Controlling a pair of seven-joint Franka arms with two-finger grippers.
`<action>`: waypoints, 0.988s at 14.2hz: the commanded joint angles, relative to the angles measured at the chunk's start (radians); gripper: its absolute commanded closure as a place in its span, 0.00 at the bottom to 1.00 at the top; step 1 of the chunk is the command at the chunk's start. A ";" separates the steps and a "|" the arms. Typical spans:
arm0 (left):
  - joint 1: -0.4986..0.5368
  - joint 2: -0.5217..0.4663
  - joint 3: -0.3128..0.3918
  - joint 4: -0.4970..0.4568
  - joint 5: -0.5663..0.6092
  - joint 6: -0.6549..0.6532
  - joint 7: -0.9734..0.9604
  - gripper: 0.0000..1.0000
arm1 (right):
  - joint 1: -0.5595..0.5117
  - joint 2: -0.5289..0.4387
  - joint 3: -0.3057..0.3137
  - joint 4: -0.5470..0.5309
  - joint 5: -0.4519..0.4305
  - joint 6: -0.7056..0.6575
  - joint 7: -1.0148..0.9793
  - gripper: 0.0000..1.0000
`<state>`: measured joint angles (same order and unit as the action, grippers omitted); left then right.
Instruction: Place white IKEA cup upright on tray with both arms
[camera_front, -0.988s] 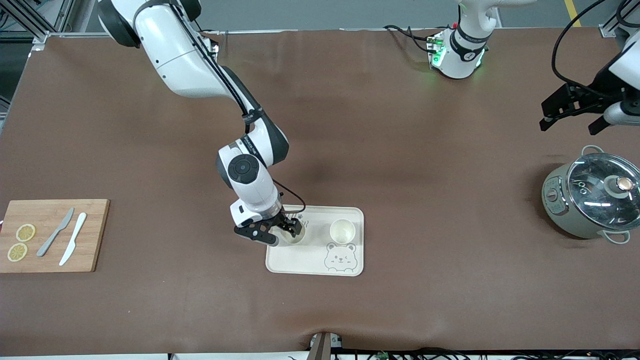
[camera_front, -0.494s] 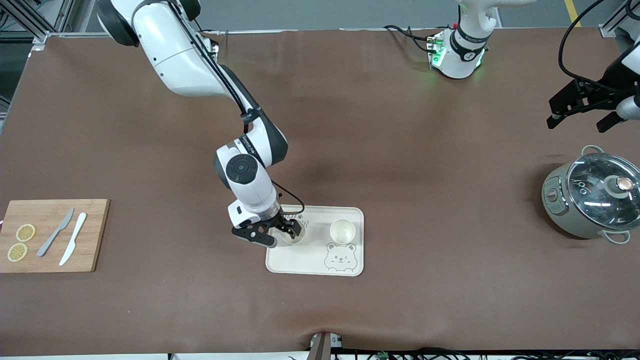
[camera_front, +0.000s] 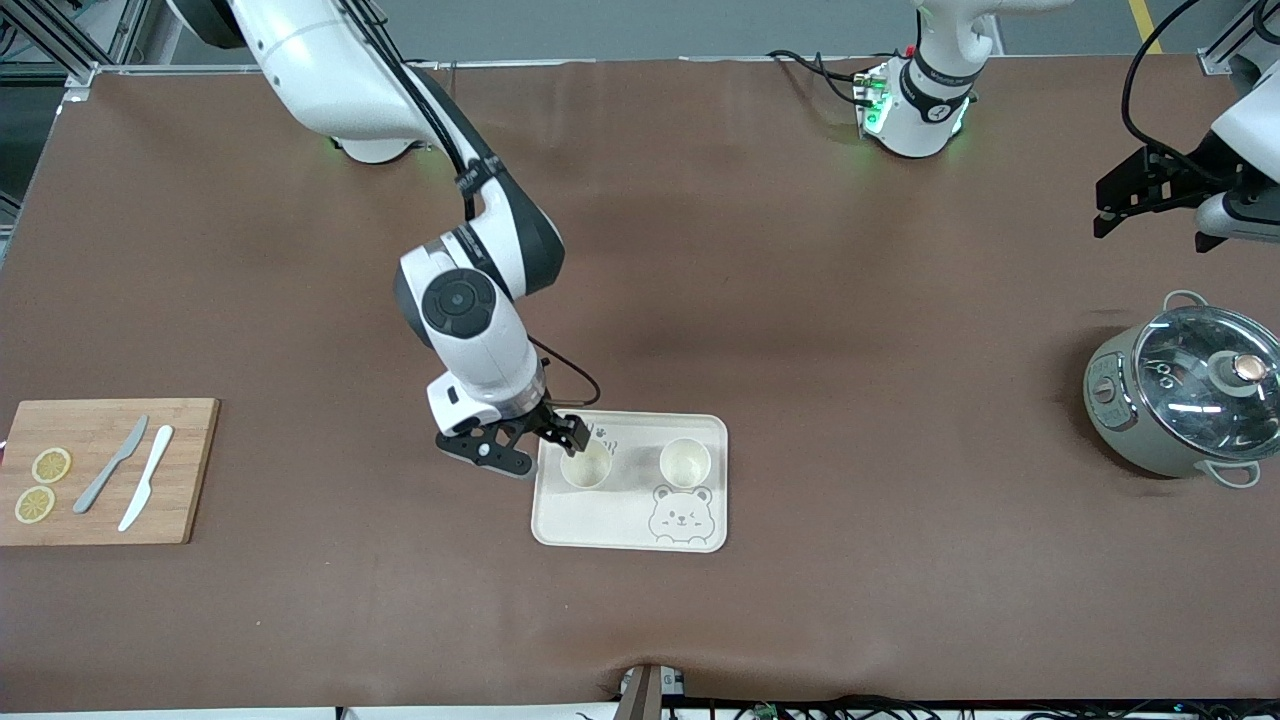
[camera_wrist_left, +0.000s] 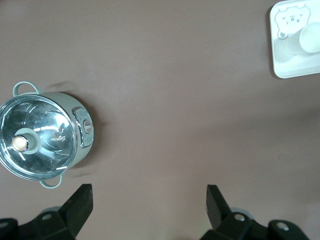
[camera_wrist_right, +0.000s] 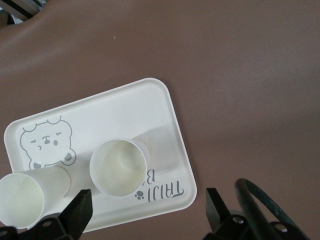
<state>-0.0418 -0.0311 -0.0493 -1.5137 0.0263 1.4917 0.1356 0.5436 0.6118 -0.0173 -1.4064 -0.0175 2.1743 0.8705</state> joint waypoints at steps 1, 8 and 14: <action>-0.007 0.016 0.002 0.030 0.020 -0.028 0.016 0.00 | -0.030 -0.095 0.005 -0.022 0.004 -0.114 -0.068 0.00; -0.006 0.046 0.002 0.076 0.004 -0.116 0.015 0.00 | -0.207 -0.279 0.008 -0.019 0.068 -0.437 -0.359 0.00; -0.006 0.046 0.002 0.076 0.004 -0.116 0.010 0.00 | -0.401 -0.331 0.003 0.049 0.071 -0.649 -0.648 0.00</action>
<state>-0.0443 0.0047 -0.0494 -1.4674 0.0264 1.4010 0.1371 0.1990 0.2928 -0.0273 -1.3867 0.0383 1.5788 0.2944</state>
